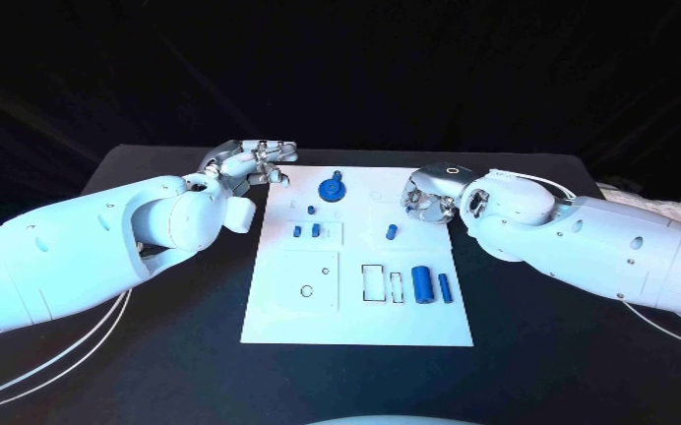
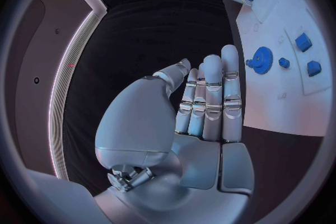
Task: Assemble the parts on the task board
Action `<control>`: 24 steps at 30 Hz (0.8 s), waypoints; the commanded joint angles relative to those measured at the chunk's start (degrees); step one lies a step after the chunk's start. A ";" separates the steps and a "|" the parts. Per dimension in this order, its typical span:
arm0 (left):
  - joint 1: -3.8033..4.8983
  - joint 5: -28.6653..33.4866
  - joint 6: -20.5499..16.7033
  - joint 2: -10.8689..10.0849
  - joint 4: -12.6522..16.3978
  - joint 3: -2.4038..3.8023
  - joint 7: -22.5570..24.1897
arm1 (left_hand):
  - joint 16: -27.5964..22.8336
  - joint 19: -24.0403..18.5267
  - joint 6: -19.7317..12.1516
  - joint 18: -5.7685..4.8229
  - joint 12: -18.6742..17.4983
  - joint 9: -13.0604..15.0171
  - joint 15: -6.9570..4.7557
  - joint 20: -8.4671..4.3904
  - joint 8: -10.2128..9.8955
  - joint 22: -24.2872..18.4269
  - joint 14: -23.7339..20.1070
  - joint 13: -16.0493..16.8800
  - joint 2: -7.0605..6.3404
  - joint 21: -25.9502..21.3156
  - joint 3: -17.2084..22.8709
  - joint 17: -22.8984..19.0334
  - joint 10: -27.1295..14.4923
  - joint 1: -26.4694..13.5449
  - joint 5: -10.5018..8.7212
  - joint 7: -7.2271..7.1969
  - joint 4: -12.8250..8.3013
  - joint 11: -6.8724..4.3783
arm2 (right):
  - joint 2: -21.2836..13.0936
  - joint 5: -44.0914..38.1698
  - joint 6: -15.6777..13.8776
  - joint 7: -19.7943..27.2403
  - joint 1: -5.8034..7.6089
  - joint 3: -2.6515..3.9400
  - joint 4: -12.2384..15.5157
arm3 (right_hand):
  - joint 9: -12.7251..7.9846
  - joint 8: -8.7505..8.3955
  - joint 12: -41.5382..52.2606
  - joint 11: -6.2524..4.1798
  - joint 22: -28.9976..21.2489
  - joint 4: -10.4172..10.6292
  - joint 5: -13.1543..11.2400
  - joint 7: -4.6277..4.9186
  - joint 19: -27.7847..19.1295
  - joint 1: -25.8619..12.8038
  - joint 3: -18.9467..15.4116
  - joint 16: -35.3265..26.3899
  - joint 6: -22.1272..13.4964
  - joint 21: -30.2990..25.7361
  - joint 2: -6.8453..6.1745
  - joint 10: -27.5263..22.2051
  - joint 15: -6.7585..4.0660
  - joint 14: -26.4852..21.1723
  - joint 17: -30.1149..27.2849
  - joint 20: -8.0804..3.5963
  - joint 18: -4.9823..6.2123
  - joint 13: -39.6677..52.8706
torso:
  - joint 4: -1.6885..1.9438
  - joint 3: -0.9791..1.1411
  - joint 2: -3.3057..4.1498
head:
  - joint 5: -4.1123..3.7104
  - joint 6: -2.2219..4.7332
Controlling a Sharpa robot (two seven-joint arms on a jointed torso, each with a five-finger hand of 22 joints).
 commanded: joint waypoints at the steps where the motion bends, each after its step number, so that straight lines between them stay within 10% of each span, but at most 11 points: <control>1: 0.00 0.40 0.08 0.05 0.21 0.04 0.72 | -0.16 0.55 -0.43 1.03 0.38 -0.05 0.31 0.07 0.03 -0.10 -0.34 0.07 0.17 -0.19 -0.34 -0.08 -0.39 -0.04 0.30 0.05 0.03 0.00 | 0.35 -0.81 3.14 0.00 -0.25 -0.07 -0.10 | 0.15 0.28 -0.39 -0.09 0.10 -0.18 -0.26 0.07 0.39 0.27 0.77 0.27 0.67 0.23 0.64 0.80 -0.34 1.78 0.00 -0.10 -0.27 -0.32 | -0.03 0.01 0.00 | -0.08 -0.19; 11: -0.03 0.40 0.43 0.26 0.28 0.03 0.58 | -0.16 0.58 -0.47 1.03 0.50 -0.06 0.35 0.10 0.09 -0.22 -0.42 0.10 0.27 -0.33 -0.35 -0.11 -0.50 0.12 0.31 0.12 -0.05 0.05 | 0.79 -2.69 3.56 -1.51 -0.68 -0.08 -0.35 | 0.37 0.35 -0.69 -0.29 0.75 -0.81 -0.30 -0.11 0.76 0.54 1.82 0.39 1.44 0.71 0.60 1.75 -0.57 1.81 0.10 -0.35 -0.42 -1.01 | -0.06 0.04 0.02 | 0.01 -0.37; 24: -0.07 0.40 0.65 0.20 0.23 0.01 0.32 | -0.17 0.59 -0.51 1.03 0.57 -0.07 0.38 0.12 0.12 -0.30 -0.49 0.12 0.27 -0.42 -0.39 -0.13 -0.58 0.19 0.31 0.16 -0.10 0.09 | -0.50 -3.69 -4.22 -2.84 -0.86 -0.02 1.47 | 0.63 0.57 -0.81 -0.54 2.87 -1.00 -0.29 -0.35 1.73 0.38 2.39 0.98 2.29 2.14 0.71 2.83 -0.84 2.00 0.68 -0.47 -0.78 -1.47 | 0.00 0.04 -0.04 | 0.02 -0.58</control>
